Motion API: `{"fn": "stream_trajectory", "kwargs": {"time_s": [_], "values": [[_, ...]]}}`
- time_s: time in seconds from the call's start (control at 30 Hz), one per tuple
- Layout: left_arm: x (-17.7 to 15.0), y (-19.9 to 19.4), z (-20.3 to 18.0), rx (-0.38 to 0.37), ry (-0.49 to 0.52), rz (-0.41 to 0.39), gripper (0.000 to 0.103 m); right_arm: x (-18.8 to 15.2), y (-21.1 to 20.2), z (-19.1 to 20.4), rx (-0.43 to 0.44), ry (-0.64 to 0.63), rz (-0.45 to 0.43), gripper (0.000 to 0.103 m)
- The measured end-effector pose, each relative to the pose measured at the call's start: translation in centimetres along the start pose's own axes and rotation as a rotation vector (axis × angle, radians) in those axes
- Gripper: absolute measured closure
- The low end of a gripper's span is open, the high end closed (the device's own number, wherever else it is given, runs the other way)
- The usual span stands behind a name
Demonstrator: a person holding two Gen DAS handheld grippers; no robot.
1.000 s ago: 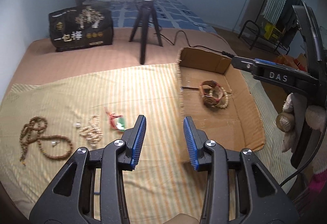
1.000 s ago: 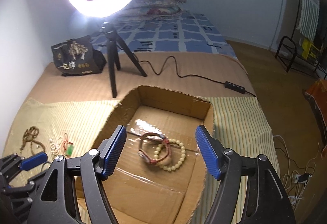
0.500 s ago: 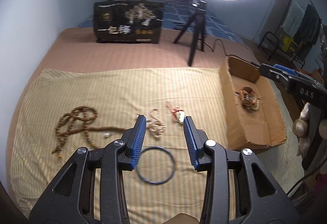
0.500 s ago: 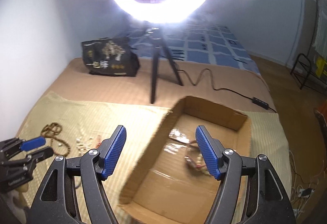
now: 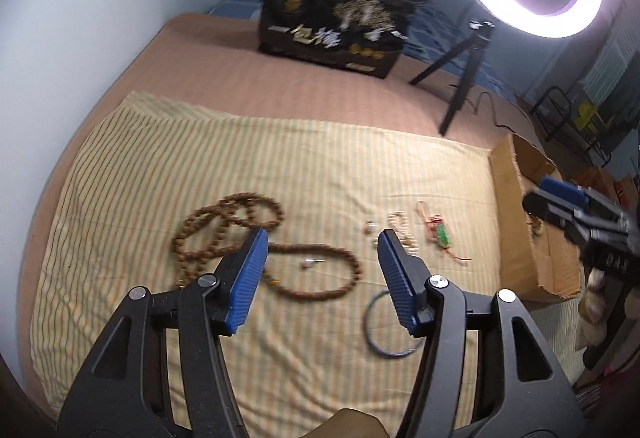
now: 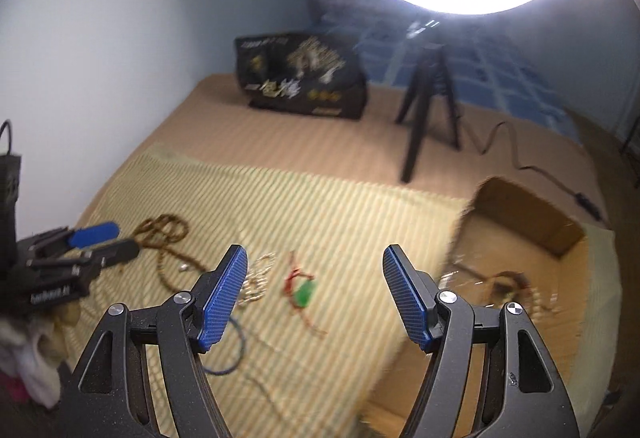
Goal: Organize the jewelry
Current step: 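Move left tool to brown wooden bead necklace while right moves to pearl necklace, then close left gripper on wooden bead necklace while right gripper closes on pearls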
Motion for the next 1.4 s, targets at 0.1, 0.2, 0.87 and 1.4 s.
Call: {"fn": "stream_trajectory", "kwargs": {"time_s": [0.1, 0.2, 0.87, 1.4], "values": [[0.2, 1.4, 1.8, 0.013, -0.024, 0.030, 0.044, -0.4, 1.9, 0.7, 0.028, -0.006, 0.060, 0.033], [0.6, 2.8, 3.3, 0.026, -0.044, 0.050, 0.044, -0.9, 3.6, 1.1, 0.037, -0.014, 0.103, 0.033], [2.1, 10.7, 5.9, 0.052, -0.064, 0.186, 0.044, -1.8, 10.5, 2.9, 0.146, 0.056, 0.258, 0.033], [0.4, 10.8, 3.5, 0.071, 0.061, 0.206, 0.044, -2.3, 12.8, 3.3, 0.172, 0.065, 0.306, 0.033]]}}
Point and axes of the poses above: each gripper's, at about its wrist camera, not at the fingertips, and y roughly the way its jaws point, z to its left, x to its top, the point moved 2 cm from there along y, roughly the way its jaws point, and after that the axes turned 13 degrees about x, right-handed, at the moved point
